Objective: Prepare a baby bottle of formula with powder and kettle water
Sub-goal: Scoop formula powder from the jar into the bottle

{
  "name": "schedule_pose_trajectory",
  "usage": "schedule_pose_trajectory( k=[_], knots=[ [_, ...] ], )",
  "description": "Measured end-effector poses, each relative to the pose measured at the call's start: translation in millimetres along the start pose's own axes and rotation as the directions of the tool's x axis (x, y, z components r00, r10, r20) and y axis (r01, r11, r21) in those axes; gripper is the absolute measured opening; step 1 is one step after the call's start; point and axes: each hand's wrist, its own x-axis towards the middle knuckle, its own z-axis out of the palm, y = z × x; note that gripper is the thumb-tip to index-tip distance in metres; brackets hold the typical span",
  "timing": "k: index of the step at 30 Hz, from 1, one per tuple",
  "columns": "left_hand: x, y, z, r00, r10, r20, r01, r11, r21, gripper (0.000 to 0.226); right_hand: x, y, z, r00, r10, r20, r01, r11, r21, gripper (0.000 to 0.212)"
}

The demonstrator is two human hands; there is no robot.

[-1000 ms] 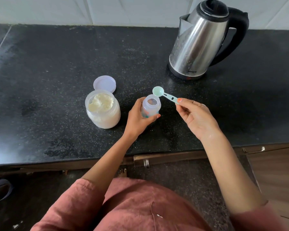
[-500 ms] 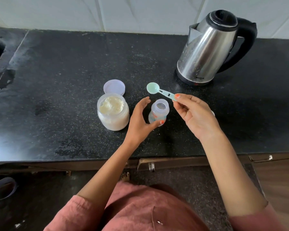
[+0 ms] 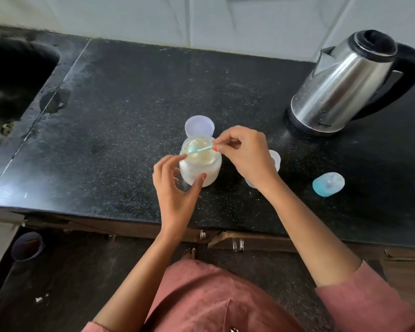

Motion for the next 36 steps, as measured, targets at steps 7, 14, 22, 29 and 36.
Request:
schedule_pose_trajectory(
  k=[7,14,22,29,36],
  knots=[
    [16.9,-18.4,6.9,0.954,-0.209,0.214,0.226,0.972,-0.058,0.092,6.7,4.6,13.7,0.973,-0.148,0.179,0.189,0.952,-0.242,0.008],
    [20.9,-22.5,8.2,0.945,-0.195,0.261,0.230,0.967,-0.107,0.082,12.2,-5.4,15.5,0.958,-0.119,0.262,0.230,0.863,-0.449,0.013],
    [23.0,-19.9,5.5,0.947,-0.158,0.280,0.196,0.974,-0.113,0.078,13.4,-7.3,15.5,0.942,-0.128,0.309,0.297,0.747,-0.595,0.015],
    [24.8,-20.3,1.5,0.936,-0.131,0.328,0.165,0.983,-0.078,0.078,14.3,1.5,9.9,0.919,-0.118,0.377,0.326,0.764,-0.556,0.017],
    [22.8,-12.2,6.2,0.955,-0.108,0.277,0.123,0.992,-0.038,0.080,10.4,5.8,-5.1,0.948,-0.115,0.298,0.224,0.905,-0.361,0.019]
  ],
)
